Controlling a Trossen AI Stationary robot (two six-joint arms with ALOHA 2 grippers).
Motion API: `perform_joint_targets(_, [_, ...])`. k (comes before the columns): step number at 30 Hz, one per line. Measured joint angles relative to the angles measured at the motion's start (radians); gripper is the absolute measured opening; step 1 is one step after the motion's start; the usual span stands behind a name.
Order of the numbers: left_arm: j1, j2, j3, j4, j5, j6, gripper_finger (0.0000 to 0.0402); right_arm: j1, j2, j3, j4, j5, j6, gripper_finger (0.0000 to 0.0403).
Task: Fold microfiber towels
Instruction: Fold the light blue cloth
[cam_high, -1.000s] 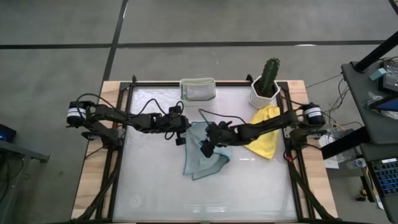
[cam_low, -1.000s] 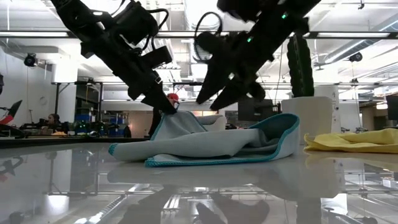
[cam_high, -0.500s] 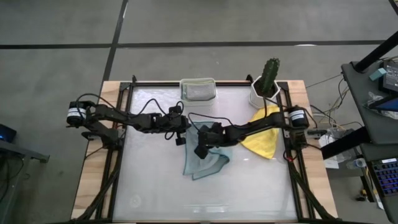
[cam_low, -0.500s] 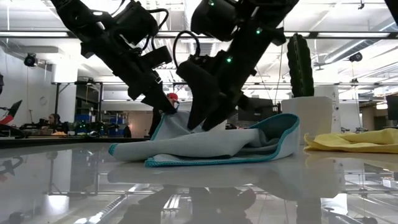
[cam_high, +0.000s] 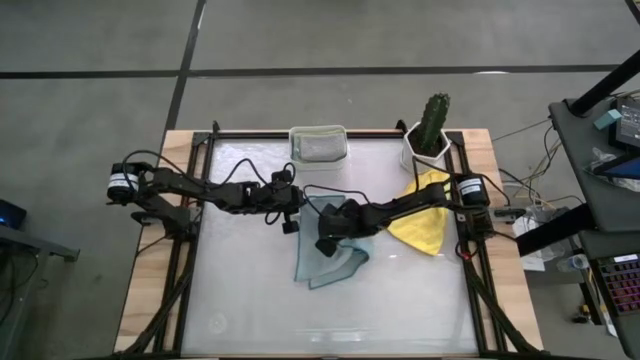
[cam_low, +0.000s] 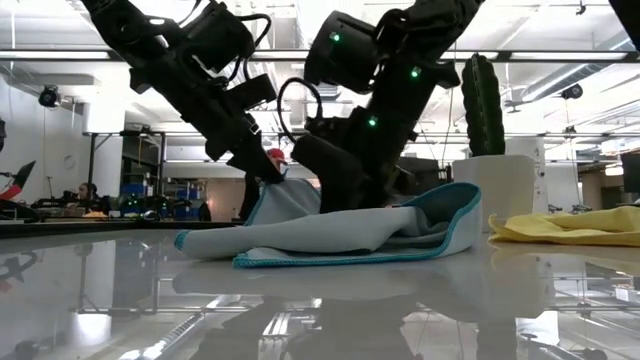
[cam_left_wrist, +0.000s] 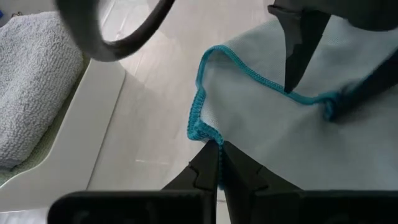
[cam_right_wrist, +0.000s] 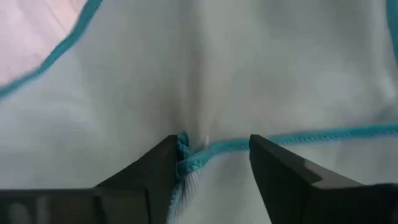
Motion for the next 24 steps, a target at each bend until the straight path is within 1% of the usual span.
perform_joint_targets(6, [0.000, 0.000, -0.001, -0.001, 0.003, -0.001, 0.0000, 0.000, -0.017, 0.001, -0.101, 0.001, 0.007, 0.0134])
perform_joint_targets(10, [0.000, 0.000, -0.002, -0.001, 0.003, -0.001, 0.0000, 0.001, -0.020, 0.010, -0.139, 0.001, 0.003, 0.0089])
perform_joint_targets(13, [0.000, 0.000, -0.008, -0.001, 0.003, -0.001, 0.0000, 0.002, -0.021, 0.024, -0.153, 0.000, -0.005, 0.0065])
perform_joint_targets(16, [0.000, 0.000, -0.019, -0.003, 0.002, 0.000, 0.0000, 0.002, -0.021, 0.037, -0.166, 0.000, -0.020, 0.0056])
perform_joint_targets(24, [0.010, 0.000, -0.052, -0.002, -0.001, 0.000, 0.0000, 0.002, -0.023, 0.081, -0.202, -0.001, -0.050, 0.0054])
